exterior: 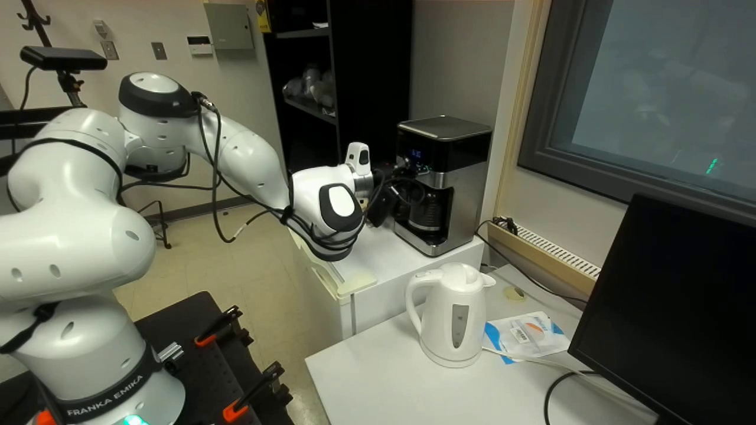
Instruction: Press a button on the coffeemaker.
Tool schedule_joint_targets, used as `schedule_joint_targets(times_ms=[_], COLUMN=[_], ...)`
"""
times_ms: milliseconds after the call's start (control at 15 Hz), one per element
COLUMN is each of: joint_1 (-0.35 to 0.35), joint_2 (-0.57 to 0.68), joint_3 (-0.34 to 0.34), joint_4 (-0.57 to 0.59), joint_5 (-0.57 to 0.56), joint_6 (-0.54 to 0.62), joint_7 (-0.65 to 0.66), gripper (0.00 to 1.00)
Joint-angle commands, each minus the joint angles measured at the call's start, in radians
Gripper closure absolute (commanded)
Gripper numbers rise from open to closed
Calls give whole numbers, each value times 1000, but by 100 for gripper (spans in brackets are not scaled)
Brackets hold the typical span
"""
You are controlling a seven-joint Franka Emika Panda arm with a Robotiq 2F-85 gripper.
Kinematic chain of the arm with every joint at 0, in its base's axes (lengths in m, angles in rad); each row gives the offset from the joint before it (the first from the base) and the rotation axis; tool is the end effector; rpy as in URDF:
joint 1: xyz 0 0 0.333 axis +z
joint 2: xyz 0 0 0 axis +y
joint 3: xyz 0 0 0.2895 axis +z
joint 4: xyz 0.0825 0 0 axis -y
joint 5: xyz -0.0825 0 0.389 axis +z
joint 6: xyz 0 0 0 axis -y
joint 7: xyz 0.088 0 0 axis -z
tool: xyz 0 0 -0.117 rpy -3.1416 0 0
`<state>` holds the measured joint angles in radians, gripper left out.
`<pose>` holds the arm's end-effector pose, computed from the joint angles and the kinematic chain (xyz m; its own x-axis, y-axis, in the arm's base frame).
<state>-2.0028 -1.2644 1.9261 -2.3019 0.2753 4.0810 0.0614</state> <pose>0.5520 0.0004 0.2557 0.2135 0.8013 0.5588 -0.0664 -0.5588 0.8266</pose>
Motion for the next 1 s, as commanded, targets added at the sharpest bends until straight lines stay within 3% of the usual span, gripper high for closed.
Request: schedule_joint_targets(times_ms=[0,933], joint_1=[-14,-9], joint_2=[-49,-47], joint_3=[1,7], joint_4=[45,35], joint_5=[30,20], joint_6=[-15,3], joint_7=[26,47], gripper=[98,98])
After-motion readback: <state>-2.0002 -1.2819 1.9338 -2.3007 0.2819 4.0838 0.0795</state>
